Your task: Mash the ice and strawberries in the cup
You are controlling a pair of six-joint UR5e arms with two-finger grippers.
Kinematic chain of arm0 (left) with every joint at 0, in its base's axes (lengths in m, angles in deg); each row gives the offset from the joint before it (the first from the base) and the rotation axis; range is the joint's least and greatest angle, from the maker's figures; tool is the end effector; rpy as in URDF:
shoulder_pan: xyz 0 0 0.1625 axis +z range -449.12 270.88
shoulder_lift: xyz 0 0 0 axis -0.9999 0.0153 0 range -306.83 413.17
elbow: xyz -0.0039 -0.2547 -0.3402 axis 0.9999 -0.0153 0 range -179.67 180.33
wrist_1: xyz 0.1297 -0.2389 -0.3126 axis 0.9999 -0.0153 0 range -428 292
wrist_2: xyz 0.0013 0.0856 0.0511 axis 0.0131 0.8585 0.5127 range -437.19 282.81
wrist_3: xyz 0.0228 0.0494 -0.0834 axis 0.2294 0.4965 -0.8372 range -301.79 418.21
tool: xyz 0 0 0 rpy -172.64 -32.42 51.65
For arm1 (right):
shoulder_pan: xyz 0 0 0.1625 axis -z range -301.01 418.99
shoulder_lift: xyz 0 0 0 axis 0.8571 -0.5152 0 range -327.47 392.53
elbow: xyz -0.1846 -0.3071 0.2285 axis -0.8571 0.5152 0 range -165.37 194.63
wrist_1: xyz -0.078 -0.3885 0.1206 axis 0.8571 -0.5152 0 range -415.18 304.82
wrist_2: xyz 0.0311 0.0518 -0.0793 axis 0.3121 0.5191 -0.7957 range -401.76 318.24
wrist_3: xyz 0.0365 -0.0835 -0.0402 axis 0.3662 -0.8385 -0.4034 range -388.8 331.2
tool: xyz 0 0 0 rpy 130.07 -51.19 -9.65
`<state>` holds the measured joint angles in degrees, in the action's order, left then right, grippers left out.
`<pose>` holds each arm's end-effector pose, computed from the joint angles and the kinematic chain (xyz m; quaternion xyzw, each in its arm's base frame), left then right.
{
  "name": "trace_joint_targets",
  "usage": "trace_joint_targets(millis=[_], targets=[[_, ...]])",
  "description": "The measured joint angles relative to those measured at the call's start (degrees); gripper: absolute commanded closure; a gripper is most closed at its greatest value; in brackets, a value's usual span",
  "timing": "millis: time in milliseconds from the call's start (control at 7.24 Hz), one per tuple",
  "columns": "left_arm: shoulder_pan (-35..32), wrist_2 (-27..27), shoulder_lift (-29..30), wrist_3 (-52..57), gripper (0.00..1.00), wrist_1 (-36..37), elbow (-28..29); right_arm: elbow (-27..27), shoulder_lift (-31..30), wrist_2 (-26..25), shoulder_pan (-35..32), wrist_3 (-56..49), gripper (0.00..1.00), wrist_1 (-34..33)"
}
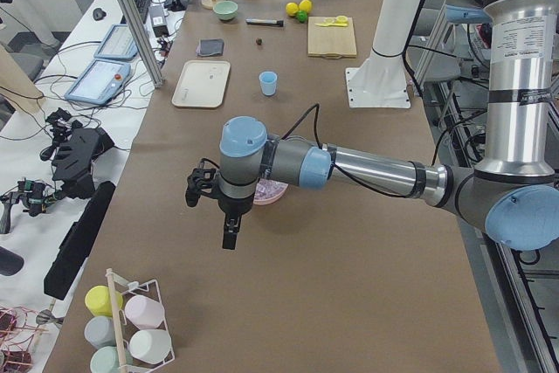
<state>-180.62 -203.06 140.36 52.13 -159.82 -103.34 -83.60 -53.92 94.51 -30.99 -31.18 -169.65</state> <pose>-0.0875 -0.4771 0.5700 0.0927 0.3100 -0.0286 0.9458 0.0611 -0.4925 0.5957 -0.0935 -0.3926 0.0243 0.9146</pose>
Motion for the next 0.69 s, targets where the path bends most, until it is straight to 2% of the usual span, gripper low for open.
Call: trace_joint_targets(millis=[690], targets=[[0.0,0.32,-0.33,0.12,0.02,-0.02,0.23,-0.22,1.14,-0.19,-0.28,0.34,0.0,1.5]])
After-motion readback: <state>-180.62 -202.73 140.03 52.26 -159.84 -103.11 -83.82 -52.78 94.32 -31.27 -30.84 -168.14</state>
